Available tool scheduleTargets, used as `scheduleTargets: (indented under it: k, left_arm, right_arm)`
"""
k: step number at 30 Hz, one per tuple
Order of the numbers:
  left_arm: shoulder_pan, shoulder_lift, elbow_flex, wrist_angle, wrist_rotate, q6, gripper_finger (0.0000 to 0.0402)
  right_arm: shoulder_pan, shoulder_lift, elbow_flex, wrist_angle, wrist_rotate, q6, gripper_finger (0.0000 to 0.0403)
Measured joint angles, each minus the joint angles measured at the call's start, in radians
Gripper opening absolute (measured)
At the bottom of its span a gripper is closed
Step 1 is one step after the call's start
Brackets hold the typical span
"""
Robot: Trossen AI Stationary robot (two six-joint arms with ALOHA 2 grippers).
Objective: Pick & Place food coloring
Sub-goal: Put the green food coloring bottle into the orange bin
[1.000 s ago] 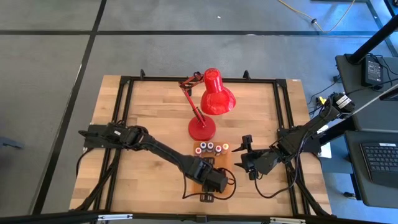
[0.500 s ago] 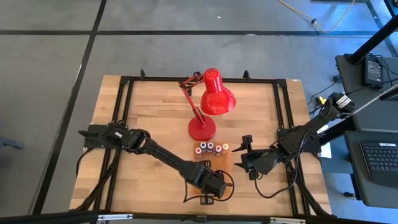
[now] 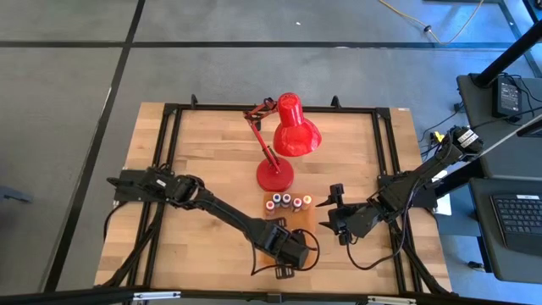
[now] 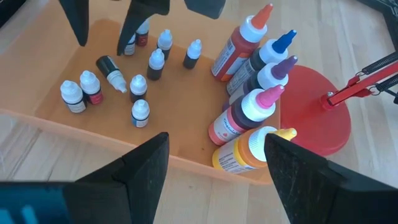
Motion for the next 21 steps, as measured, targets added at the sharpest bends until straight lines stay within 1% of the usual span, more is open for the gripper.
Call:
scheduleTargets:
  k: [6,10,15,21]
  left_arm:
    - [0.0,0.0,0.0,0.003,-0.004,0.004,0.02]
    - [0.0,0.0,0.0,0.038,-0.004,0.005,0.0219]
    - [-0.007,0.0,0.0,0.056,-0.016,0.01,0.0222]
    - [-0.008,0.0,0.0,0.055,-0.033,-0.012,0.0209]
  right_arm:
    - [0.0,0.0,0.0,0.0,0.0,-0.001,0.0265]
    - [0.0,0.0,0.0,0.0,0.0,-0.001,0.0265]
    - [0.0,0.0,0.0,0.0,0.0,-0.001,0.0265]
    - [0.0,0.0,0.0,0.0,0.0,0.0,0.0265]
